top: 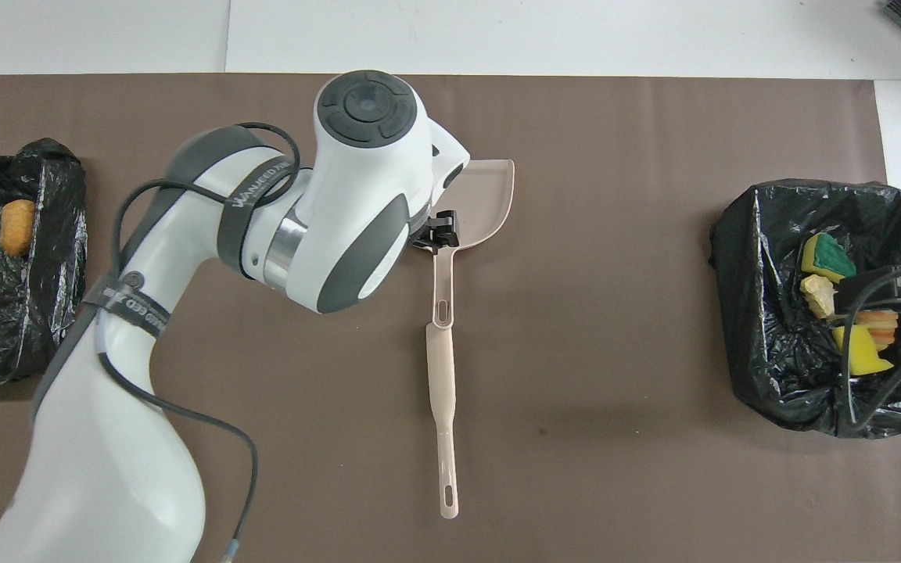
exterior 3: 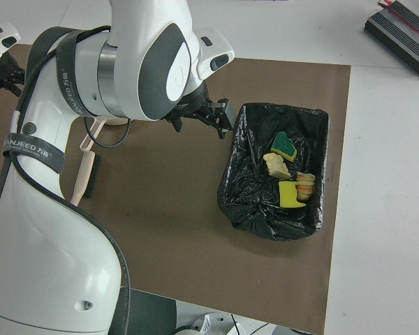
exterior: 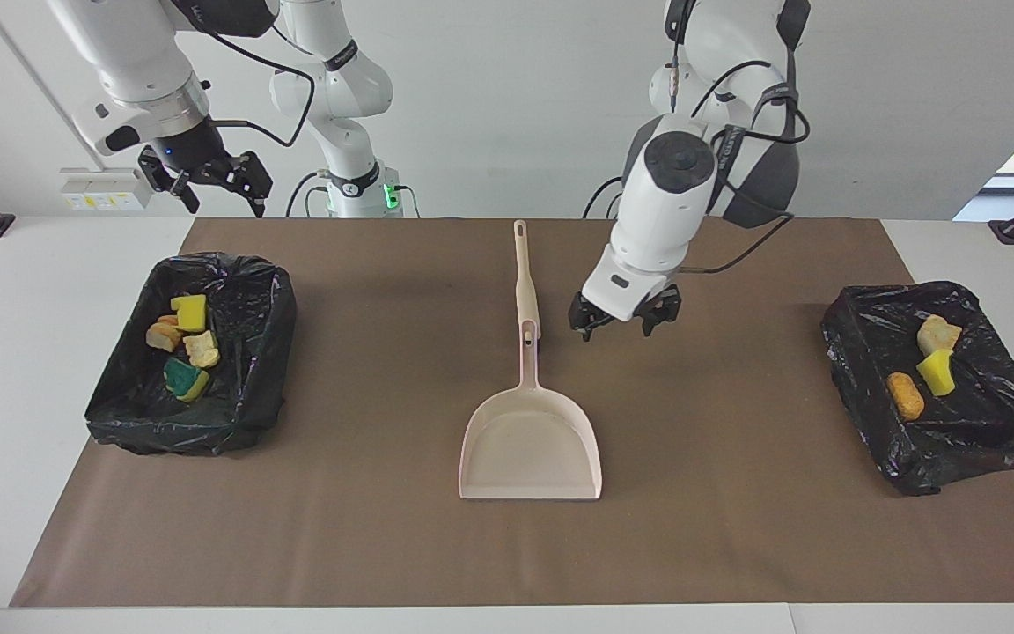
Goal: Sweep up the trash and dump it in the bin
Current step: 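Set the dustpan down beside the brush handle with the left gripper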
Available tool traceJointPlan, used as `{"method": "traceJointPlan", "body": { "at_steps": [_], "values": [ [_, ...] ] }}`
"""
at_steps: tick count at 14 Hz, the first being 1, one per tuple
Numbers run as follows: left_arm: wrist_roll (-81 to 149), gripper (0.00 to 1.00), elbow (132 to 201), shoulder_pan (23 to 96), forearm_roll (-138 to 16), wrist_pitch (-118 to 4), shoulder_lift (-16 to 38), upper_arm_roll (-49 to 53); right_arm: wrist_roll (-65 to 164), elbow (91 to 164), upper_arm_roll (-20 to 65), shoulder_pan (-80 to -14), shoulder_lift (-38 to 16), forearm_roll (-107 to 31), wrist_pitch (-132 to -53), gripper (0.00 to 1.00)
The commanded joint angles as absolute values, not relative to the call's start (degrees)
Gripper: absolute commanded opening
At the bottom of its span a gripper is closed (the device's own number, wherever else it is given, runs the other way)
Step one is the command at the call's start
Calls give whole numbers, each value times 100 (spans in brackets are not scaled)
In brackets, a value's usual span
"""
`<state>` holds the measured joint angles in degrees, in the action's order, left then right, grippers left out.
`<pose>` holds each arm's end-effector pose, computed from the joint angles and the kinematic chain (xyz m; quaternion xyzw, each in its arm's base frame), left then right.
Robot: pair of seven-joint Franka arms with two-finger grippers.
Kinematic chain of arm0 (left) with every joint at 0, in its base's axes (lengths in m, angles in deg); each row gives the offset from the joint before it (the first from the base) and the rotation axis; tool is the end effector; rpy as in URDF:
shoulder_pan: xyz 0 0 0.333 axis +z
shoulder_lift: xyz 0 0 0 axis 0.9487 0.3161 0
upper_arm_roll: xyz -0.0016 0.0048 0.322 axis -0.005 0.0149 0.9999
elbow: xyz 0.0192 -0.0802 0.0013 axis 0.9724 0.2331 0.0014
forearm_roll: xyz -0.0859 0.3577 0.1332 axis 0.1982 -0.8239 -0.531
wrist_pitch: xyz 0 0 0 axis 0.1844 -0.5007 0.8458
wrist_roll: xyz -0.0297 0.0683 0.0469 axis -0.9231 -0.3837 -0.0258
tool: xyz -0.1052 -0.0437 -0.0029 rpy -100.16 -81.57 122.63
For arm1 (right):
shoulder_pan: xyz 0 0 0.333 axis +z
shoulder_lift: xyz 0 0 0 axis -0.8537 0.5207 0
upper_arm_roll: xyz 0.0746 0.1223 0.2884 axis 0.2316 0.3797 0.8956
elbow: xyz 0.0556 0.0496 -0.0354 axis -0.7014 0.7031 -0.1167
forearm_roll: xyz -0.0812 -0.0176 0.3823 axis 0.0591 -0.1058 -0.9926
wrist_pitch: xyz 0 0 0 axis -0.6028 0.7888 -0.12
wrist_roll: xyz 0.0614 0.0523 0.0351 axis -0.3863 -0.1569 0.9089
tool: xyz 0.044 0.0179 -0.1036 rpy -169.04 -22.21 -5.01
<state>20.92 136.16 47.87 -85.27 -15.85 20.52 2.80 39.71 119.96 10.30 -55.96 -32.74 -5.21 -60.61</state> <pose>0.5963 -0.2868 0.5162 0.9995 0.0260 -0.0175 0.0084 0.5068 -0.0272 0.6245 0.9984 -0.0373 -0.0403 0.0151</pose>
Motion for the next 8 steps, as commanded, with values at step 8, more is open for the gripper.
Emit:
{"method": "traceJointPlan", "body": {
  "at_steps": [8],
  "values": [
    [5219,100,14255,6734,-8546,-213,47,231,4081,12093,1047,-5651,-3388,-662,-6002,100]
  ]
}}
